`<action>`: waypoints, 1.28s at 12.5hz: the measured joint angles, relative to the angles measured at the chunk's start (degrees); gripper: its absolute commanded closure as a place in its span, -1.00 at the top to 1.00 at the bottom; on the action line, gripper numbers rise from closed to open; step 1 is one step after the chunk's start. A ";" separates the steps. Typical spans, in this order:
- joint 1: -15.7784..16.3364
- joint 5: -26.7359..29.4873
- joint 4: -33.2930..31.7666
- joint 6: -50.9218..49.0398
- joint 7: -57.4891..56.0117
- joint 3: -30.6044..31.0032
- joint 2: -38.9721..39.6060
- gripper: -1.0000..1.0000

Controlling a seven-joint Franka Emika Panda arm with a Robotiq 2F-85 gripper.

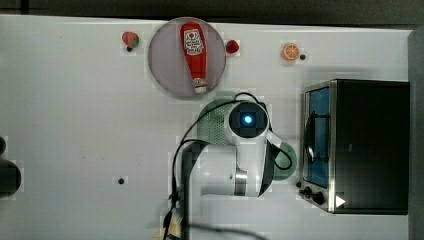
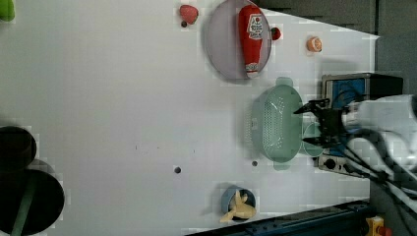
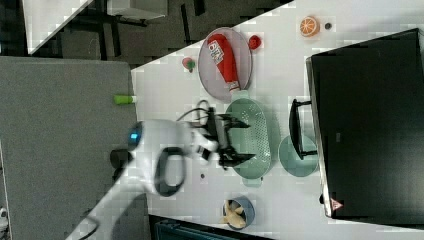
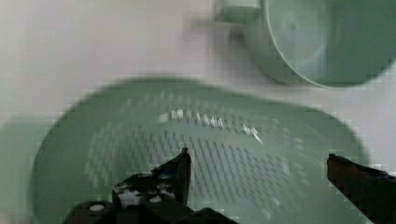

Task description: Drag strainer left to right.

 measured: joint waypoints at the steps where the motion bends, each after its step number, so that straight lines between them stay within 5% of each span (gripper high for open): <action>1: 0.65 0.36 2.13 -5.99 -4.28 0.50 -3.51 1.00; 5: 1.98 -0.40 14.77 -23.89 -18.91 1.90 -16.12 1.00; 10: 0.94 0.24 29.88 -43.57 -28.03 2.73 -22.19 1.00; 16: -0.32 2.35 31.05 -46.96 -30.19 2.52 -20.47 1.00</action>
